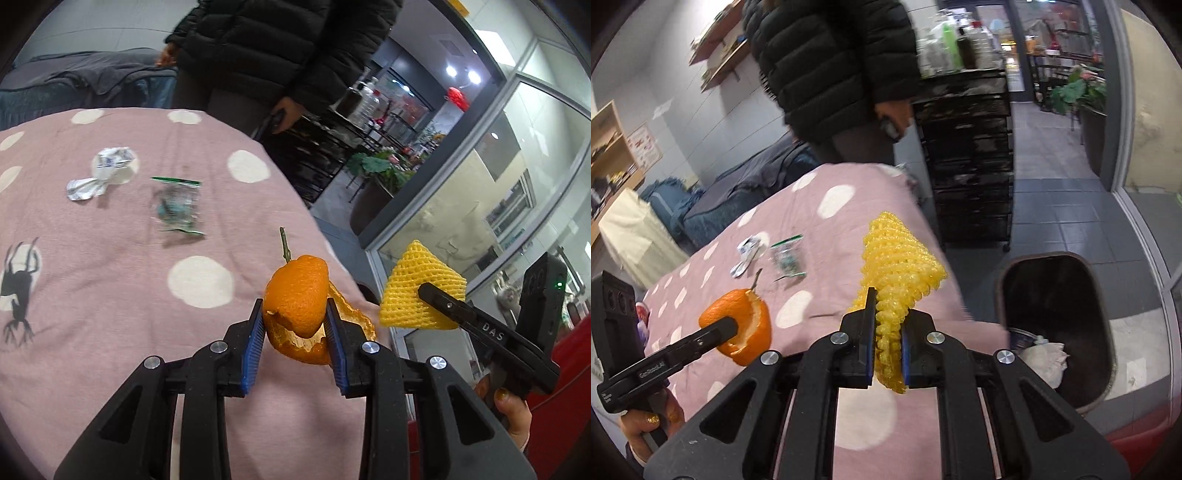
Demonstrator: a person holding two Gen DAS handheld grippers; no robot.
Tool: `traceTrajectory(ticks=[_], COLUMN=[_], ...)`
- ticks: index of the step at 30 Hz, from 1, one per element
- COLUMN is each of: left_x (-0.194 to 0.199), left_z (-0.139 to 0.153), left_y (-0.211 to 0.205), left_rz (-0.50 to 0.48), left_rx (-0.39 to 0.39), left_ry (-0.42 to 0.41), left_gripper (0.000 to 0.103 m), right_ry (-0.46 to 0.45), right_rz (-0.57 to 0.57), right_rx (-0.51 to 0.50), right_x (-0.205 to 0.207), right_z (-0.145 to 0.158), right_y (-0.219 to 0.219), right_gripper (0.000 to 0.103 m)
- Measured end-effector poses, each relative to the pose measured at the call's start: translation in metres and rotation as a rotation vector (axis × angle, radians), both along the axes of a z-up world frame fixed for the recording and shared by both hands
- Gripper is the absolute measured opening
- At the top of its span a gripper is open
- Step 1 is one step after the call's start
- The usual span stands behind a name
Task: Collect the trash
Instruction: 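Carry net and peel to the bin and release both over it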
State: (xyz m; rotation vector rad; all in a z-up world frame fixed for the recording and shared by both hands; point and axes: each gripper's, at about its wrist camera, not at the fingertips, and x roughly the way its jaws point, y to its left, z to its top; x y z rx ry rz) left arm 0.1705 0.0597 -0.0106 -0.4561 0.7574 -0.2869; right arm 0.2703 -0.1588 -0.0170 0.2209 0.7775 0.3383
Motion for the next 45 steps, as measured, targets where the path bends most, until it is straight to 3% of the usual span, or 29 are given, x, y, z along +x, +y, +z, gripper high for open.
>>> traceTrajectory(ticks=[4,10,17,20,21,22,23,31,45], left_x=[0.003,0.017,0.026,0.030,0.032,0.033,0.035,0.060,0.108], left_z=[0.001,-0.008,-0.008,-0.011,-0.012,-0.013,-0.015,-0.025,-0.066], left_y=[-0.033,-0.072,-0.100,-0.110,-0.113,-0.115,-0.118,-0.147,-0.224], left_rz=[-0.077,-0.158,-0.218,-0.239,-0.245,-0.251,-0.256,-0.312,-0.407], left_rx=[-0.003,0.009,0.039,0.051,0.054,0.056,0.059,0.092,0.200], left_ry=[0.001,0.028,0.032,0.045,0.049,0.053,0.059,0.095,0.218], left_gripper=[0.031,0.031,0.031,0.031,0.031,0.031,0.031,0.031,0.031], right_ry=[0.054,0.222,0.360,0.406,0.415,0.413,0.398,0.354,0.305], right_rz=[-0.097,-0.189,-0.256,-0.279,-0.287,-0.300,-0.314,-0.365,-0.483], right_rx=[-0.034,-0.139,-0.156,-0.164,-0.159,-0.161,-0.168,-0.121,-0.099], right_x=[0.007,0.042,0.086,0.095,0.095,0.092,0.090,0.053,-0.026], right_z=[-0.018,-0.092,-0.166,-0.190,-0.195,-0.198,-0.198,-0.186,-0.165], right_y=[-0.042,-0.082,-0.102,-0.106,-0.107,-0.109,-0.111,-0.130,-0.180], right_gripper=[0.011,0.011,0.012,0.026,0.044,0.063,0.067,0.074,0.076])
